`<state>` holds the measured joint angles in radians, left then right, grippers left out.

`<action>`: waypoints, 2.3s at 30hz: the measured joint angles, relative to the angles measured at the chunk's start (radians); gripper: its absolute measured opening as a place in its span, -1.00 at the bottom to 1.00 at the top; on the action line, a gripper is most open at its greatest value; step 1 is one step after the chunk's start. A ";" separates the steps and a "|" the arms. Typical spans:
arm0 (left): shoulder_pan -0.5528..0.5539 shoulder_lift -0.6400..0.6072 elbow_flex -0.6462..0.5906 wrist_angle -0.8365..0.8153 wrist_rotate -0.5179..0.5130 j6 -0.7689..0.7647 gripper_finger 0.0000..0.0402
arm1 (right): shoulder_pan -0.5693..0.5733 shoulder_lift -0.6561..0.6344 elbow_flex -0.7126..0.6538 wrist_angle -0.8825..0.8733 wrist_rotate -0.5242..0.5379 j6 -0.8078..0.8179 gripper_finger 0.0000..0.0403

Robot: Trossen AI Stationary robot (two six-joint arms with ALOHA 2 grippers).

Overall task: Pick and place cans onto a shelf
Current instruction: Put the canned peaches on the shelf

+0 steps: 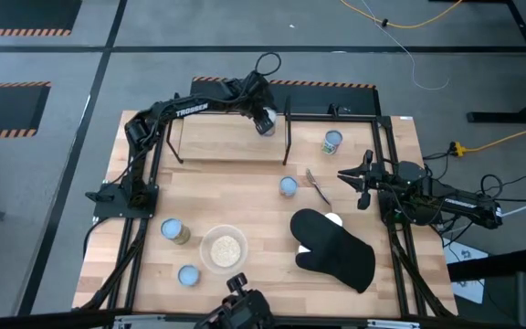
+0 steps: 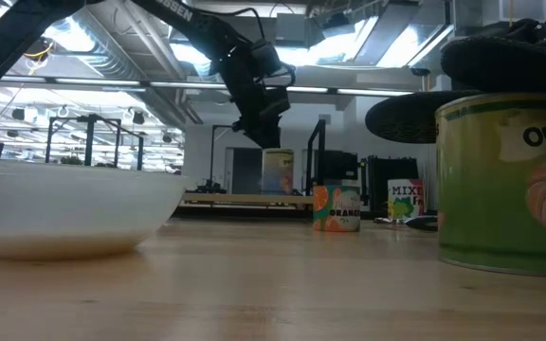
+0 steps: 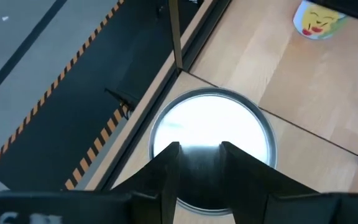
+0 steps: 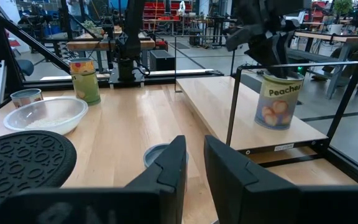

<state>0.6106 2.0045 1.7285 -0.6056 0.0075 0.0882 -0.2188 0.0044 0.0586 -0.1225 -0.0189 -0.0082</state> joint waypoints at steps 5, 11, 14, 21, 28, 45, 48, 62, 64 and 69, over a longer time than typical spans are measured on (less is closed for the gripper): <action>0.000 0.014 0.001 0.005 -0.008 0.002 -0.45 | 0.000 0.000 0.000 0.000 0.000 0.000 -0.68; 0.002 0.015 0.000 0.046 -0.021 0.078 -0.45 | 0.000 0.000 0.000 0.000 0.000 0.000 -0.68; 0.010 0.016 0.000 0.055 -0.020 0.154 -0.45 | 0.000 0.000 0.000 0.000 0.000 0.000 -0.68; 0.018 0.016 -0.001 0.067 -0.018 0.232 -0.45 | 0.000 0.000 0.000 0.000 0.000 0.000 -0.68; 0.002 0.016 0.007 0.079 -0.021 0.231 -0.45 | 0.000 0.000 0.000 0.000 0.000 0.000 -0.68; -0.064 0.014 0.084 0.036 -0.017 0.193 -0.45 | 0.000 0.000 0.000 0.000 0.000 0.000 -0.68; -0.072 0.014 0.084 0.036 -0.017 0.205 -0.45 | 0.000 0.000 0.000 0.000 0.000 0.000 -0.68; -0.076 0.014 0.037 0.032 -0.051 0.211 -0.45 | 0.000 0.000 0.000 0.000 0.000 0.000 -0.68; -0.077 0.014 0.015 0.041 -0.051 0.211 -0.45 | 0.000 0.000 0.000 0.000 0.000 0.000 -0.68; -0.077 0.012 -0.005 0.046 -0.052 0.211 -0.46 | 0.000 0.000 0.000 0.000 0.000 0.000 -0.68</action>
<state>0.5339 2.0167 1.7233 -0.5595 -0.0448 0.2993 -0.2186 0.0042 0.0586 -0.1223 -0.0191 -0.0082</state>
